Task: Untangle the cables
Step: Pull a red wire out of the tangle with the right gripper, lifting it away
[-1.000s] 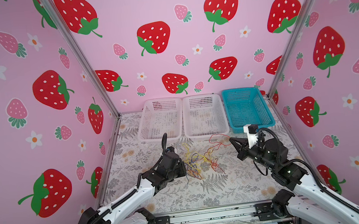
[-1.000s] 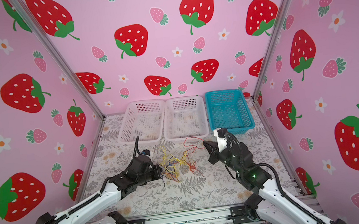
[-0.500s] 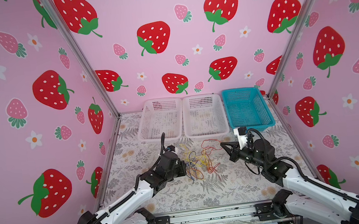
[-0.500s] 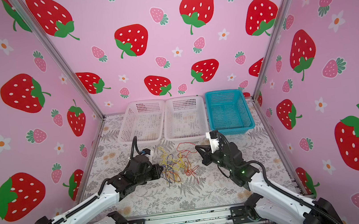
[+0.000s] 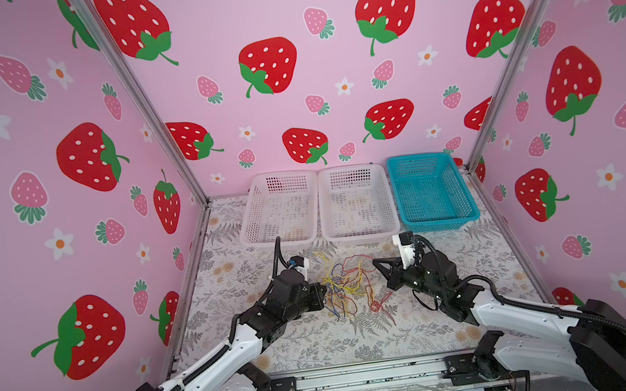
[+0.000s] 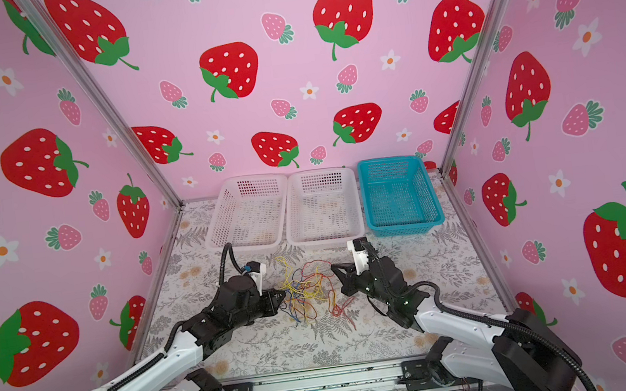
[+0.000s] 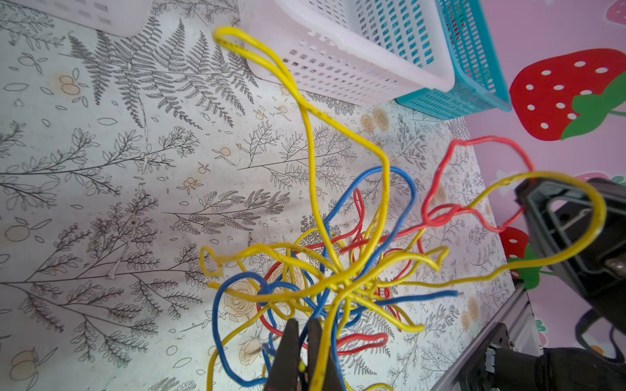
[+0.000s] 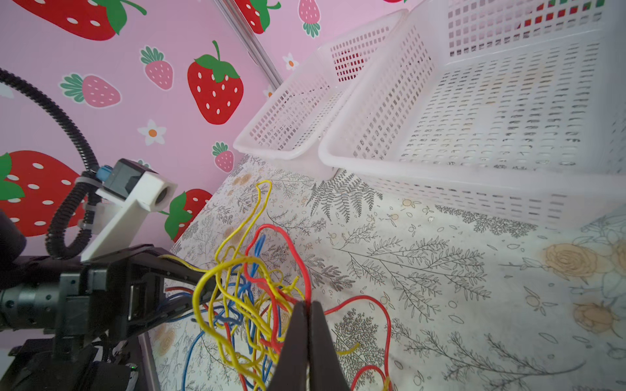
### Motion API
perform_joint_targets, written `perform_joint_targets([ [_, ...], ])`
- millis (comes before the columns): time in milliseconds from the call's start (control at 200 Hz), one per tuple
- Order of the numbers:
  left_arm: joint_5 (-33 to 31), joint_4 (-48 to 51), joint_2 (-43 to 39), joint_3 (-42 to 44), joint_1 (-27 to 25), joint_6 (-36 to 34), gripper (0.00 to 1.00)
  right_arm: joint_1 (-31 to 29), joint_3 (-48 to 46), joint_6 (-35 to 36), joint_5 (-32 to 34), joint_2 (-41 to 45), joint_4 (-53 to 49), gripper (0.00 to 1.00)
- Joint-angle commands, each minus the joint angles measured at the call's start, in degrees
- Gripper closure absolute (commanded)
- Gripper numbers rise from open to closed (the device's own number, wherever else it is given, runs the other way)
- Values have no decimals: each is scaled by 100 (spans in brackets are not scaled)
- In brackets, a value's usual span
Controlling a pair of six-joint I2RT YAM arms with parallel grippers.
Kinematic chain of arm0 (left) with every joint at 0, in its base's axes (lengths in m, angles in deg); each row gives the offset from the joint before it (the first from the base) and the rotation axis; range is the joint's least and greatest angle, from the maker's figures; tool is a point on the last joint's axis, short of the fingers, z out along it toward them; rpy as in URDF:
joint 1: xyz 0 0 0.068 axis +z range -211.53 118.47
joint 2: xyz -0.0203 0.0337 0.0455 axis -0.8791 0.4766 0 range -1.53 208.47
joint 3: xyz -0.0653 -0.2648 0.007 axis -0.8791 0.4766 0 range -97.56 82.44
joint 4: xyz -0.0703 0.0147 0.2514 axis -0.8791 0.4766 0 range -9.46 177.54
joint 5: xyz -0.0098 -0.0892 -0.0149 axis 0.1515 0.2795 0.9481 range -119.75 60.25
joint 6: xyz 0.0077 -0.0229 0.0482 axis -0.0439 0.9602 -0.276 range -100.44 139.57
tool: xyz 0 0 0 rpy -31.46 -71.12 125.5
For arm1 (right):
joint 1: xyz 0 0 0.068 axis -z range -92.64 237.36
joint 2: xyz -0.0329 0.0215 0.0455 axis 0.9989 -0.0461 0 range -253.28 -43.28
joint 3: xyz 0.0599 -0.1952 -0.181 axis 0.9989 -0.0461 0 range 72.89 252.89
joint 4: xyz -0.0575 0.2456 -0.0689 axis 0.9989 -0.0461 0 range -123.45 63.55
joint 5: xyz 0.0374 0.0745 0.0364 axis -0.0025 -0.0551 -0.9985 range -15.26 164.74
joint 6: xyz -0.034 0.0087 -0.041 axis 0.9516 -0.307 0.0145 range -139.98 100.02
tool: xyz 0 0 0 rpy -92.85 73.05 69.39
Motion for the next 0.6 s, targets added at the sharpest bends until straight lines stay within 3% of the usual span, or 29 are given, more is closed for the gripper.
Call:
perform_joint_targets([
  [0, 18, -34, 70, 26, 8, -135, 100, -7, 545, 302, 307, 208, -33, 100],
  [195, -377, 446, 87, 37, 8, -176, 100, 532, 1024, 719, 823, 805, -1094, 100],
  [430, -632, 710, 410, 31, 41, -96, 100, 1735, 1330, 673, 593, 1650, -1951, 100],
  [595, -535, 585, 559, -63, 43, 3, 100, 1967, 1337, 579, 69, 1804, -2011, 100],
])
